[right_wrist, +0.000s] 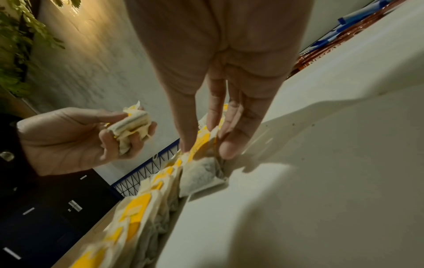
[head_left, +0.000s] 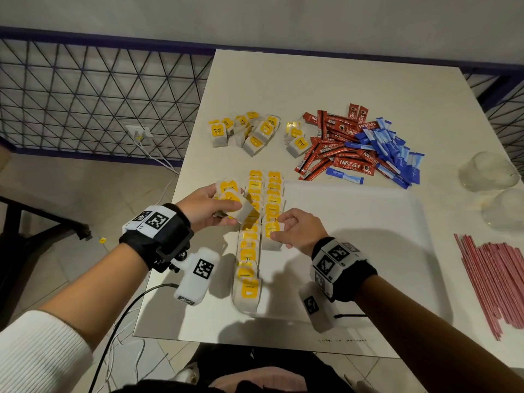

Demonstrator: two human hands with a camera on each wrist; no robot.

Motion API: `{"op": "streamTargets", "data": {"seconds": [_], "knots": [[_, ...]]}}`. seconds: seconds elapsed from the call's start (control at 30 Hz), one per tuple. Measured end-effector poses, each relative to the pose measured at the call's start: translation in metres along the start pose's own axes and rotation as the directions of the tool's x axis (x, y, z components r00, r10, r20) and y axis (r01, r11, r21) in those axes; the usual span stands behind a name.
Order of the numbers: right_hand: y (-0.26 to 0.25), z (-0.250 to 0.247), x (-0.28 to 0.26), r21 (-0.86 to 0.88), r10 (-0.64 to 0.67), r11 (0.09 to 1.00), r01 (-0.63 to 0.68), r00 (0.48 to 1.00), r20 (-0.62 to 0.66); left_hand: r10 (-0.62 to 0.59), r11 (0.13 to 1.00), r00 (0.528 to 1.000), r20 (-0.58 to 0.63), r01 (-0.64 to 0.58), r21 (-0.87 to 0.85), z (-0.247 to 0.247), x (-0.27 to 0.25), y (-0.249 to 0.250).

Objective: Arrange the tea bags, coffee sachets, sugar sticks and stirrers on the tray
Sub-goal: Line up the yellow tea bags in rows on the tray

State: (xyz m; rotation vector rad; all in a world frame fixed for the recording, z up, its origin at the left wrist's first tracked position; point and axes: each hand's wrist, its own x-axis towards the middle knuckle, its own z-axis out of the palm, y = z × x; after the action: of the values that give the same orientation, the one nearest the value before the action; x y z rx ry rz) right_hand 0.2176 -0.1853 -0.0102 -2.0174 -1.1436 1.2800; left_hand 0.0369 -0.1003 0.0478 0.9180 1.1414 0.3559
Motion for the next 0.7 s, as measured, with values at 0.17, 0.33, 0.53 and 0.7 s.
{"op": "streamTargets", "data": {"seconds": [0.17, 0.33, 0.53, 0.7], "knots": [[0.002, 0.001, -0.003, -0.056, -0.009, 0.998, 0.009, 1.0, 0.006, -0.006, 1.0, 1.0, 0.01, 0.006, -0.002, 0.0, 0.004, -0.001], [-0.001, -0.002, -0.005, -0.044, -0.023, 0.999, 0.02, 0.997, -0.072, -0.007, 0.999, 0.999, 0.036, 0.005, 0.051, 0.0, 0.005, -0.002], [-0.012, -0.01, -0.007, -0.116, 0.115, 0.987, -0.108, 0.992, 0.058, -0.009, 0.993, 0.997, 0.074, 0.0, 0.118, 0.008, 0.006, -0.004], [-0.015, -0.001, -0.005, -0.069, 0.192, 0.98, -0.187, 0.977, 0.088, -0.01, 0.993, 0.997, 0.077, 0.0, 0.122, 0.012, 0.006, -0.004]]}}
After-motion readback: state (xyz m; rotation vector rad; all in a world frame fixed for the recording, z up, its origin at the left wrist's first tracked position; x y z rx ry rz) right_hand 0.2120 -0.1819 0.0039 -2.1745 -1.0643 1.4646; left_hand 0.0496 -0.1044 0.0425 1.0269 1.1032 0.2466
